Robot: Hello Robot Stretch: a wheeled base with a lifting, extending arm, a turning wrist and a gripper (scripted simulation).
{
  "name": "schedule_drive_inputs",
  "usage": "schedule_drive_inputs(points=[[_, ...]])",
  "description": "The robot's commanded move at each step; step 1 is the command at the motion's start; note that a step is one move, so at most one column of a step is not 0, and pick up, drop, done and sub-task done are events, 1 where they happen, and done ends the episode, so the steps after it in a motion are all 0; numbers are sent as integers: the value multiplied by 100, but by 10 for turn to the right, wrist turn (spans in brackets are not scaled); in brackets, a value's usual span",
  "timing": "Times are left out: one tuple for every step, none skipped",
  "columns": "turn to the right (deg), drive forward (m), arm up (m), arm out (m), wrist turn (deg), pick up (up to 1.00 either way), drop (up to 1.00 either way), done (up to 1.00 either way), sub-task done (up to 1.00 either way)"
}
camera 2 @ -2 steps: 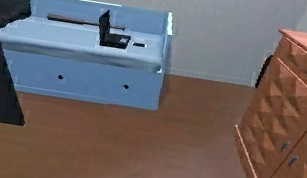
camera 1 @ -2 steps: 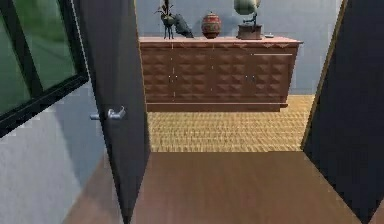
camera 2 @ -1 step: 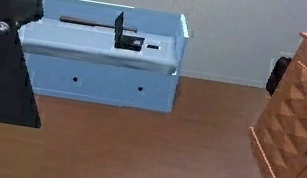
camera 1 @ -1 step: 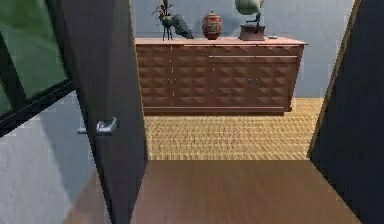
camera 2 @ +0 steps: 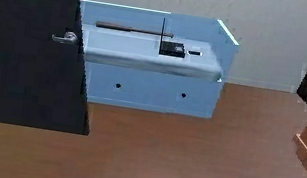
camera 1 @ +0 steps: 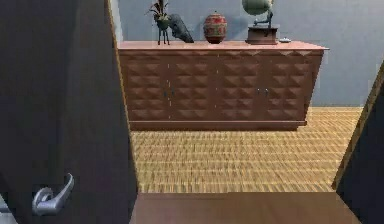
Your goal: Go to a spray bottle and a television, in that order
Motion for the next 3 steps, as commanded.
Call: schedule_drive_inputs(points=[[300, 0, 0, 0, 0, 0, 0, 0, 0], [0, 100, 0, 0, 0, 0, 0, 0, 0], [30, 0, 0, 0, 0, 0, 0, 0, 0]])
